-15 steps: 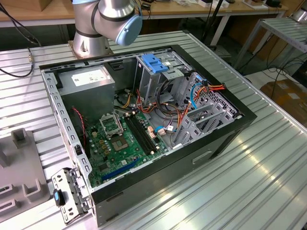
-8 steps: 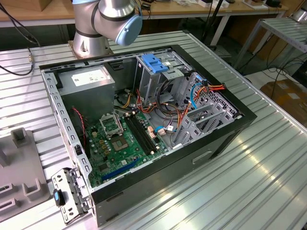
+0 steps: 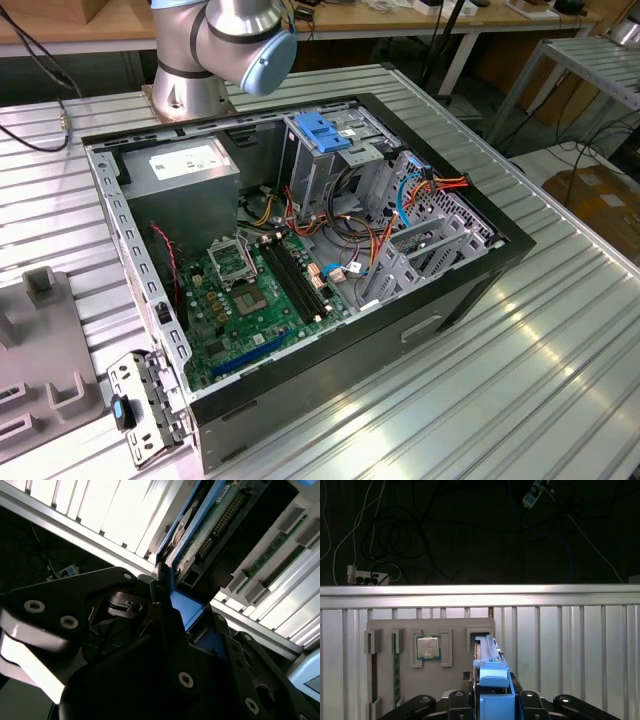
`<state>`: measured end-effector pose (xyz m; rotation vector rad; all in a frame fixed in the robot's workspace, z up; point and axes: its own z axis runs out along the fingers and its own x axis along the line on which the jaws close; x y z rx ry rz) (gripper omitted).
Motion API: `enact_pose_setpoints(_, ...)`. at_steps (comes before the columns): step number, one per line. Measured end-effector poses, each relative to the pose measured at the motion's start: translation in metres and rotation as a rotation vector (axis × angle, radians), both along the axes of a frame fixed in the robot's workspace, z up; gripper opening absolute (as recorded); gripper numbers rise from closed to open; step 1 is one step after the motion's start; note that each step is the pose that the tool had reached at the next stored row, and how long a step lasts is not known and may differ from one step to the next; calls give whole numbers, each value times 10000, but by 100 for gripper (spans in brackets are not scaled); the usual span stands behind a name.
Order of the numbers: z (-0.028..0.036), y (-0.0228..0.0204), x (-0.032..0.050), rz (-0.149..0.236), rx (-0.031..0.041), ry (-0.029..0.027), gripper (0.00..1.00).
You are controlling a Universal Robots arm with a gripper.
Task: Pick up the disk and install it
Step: 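Pick up the disk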
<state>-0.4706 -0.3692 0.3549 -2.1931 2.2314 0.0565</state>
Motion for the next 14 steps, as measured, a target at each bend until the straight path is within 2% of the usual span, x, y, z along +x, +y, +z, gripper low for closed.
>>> enact_pose_setpoints(9,154,0,1,1,35,1,37)
enact_pose_setpoints(14,268,0,0,0,60,0,37)
